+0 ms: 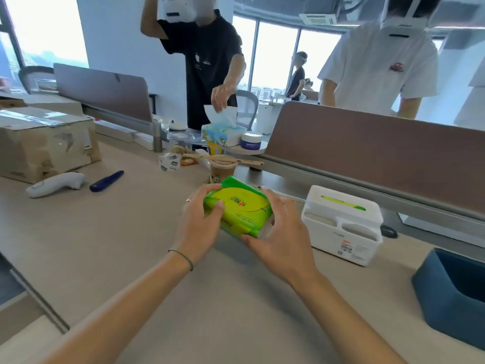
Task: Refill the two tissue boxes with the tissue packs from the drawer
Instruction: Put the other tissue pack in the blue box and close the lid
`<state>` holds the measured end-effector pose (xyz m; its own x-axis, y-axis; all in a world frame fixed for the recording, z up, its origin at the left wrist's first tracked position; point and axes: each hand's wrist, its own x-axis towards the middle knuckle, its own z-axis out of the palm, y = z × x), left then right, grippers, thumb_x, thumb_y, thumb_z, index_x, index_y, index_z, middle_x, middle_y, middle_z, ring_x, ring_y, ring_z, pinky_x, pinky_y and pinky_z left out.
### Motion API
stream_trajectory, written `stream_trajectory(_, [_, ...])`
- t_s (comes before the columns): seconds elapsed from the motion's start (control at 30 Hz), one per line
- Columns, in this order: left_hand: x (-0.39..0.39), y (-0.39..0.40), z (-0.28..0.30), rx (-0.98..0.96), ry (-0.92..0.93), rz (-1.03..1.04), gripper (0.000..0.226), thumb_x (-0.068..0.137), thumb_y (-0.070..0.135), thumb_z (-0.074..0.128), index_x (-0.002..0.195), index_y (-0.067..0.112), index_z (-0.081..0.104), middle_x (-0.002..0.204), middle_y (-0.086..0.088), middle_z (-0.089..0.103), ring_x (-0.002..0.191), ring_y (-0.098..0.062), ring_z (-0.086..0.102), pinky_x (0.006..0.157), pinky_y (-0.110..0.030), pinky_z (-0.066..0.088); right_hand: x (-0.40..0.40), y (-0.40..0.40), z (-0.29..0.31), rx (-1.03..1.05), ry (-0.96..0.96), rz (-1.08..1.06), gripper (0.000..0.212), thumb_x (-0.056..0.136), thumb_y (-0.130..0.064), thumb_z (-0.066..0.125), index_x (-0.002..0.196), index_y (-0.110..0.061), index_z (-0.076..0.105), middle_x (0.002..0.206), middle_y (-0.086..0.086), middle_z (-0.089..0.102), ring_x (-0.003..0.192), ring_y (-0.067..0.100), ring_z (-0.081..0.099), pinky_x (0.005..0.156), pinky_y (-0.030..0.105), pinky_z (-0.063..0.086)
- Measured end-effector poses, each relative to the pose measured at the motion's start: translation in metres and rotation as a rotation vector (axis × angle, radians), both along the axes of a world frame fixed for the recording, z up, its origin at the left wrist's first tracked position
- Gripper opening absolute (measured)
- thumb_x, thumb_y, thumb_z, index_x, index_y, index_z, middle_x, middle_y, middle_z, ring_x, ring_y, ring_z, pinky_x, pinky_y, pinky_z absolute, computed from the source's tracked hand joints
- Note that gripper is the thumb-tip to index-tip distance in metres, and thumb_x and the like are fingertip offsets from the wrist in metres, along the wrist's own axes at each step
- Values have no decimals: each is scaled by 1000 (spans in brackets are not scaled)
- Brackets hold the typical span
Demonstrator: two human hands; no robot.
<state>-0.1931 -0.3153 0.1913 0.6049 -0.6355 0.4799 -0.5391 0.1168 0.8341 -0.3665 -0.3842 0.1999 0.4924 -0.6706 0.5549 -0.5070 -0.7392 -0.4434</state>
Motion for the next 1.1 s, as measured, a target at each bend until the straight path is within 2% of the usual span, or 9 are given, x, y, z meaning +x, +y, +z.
stream_trajectory(0.17, [-71, -32, 20, -62, -55, -180, 36, 91, 33, 56, 127, 35, 62, 123, 3, 61, 105, -20, 60, 90, -46, 55, -82, -21, 20, -31, -60, -89, 103, 66, -43, 84, 153, -26, 31, 147, 0, 42, 135, 17, 41, 107, 42, 45])
stream_trajectory(0.3, [-137, -62, 33, -101, -136, -290, 39, 97, 22, 57, 135, 28, 60, 125, 3, 58, 107, -13, 56, 90, -33, 49, -153, -36, 37, -66, -72, -195, 100, 67, -34, 83, 152, -28, 30, 151, -1, 40, 137, 18, 39, 106, 46, 46])
stream_trajectory(0.4, [-186, -84, 39, -107, -133, -369, 39, 97, 20, 58, 135, 29, 60, 122, 4, 58, 94, -15, 55, 80, -24, 46, -203, -45, 44, -74, -38, -286, 95, 68, -32, 82, 150, -28, 35, 153, -1, 37, 139, 19, 38, 110, 44, 42])
stream_trajectory(0.5, [-234, -101, 42, -97, -136, -437, 40, 93, 28, 57, 133, 32, 61, 121, 5, 59, 94, -20, 56, 84, -31, 48, -252, -50, 49, -49, -4, -382, 90, 69, -28, 84, 148, -28, 41, 153, 1, 35, 139, 21, 37, 113, 37, 37])
stream_trajectory(0.6, [-274, -113, 42, -69, -113, -512, 42, 93, 30, 55, 134, 31, 61, 127, 3, 59, 101, -17, 59, 88, -35, 51, -294, -55, 51, -5, -7, -430, 90, 67, -24, 85, 147, -28, 44, 152, 0, 36, 139, 20, 37, 113, 37, 35])
stream_trajectory(0.7, [-308, -120, 36, -45, -116, -574, 41, 94, 27, 56, 135, 29, 60, 125, 1, 57, 95, -18, 59, 86, -37, 52, -332, -61, 52, 52, -30, -448, 88, 63, -16, 85, 143, -27, 50, 149, 0, 39, 138, 19, 39, 115, 36, 34])
stream_trajectory(0.83, [-341, -126, 25, 3, -121, -639, 45, 90, 36, 52, 134, 32, 61, 121, 3, 56, 100, -20, 61, 91, -41, 54, -376, -70, 51, 152, -23, -430, 88, 60, -11, 87, 139, -27, 54, 137, -6, 45, 124, 15, 47, 106, 39, 44])
stream_trajectory(1.0, [-358, -132, 11, 0, -164, -648, 37, 97, 19, 60, 132, 30, 65, 112, 3, 53, 93, -6, 58, 84, -11, 46, -407, -84, 41, 289, 67, -403, 92, 56, -13, 89, 139, -34, 53, 135, -2, 49, 118, 18, 50, 101, 38, 45])
stream_trajectory(1.1, [-362, -136, 11, 2, -159, -651, 34, 98, 19, 58, 128, 30, 68, 109, 4, 51, 93, -10, 59, 82, -15, 46, -412, -89, 37, 345, 90, -385, 93, 56, -18, 89, 139, -37, 51, 135, -2, 49, 115, 17, 50, 99, 38, 46])
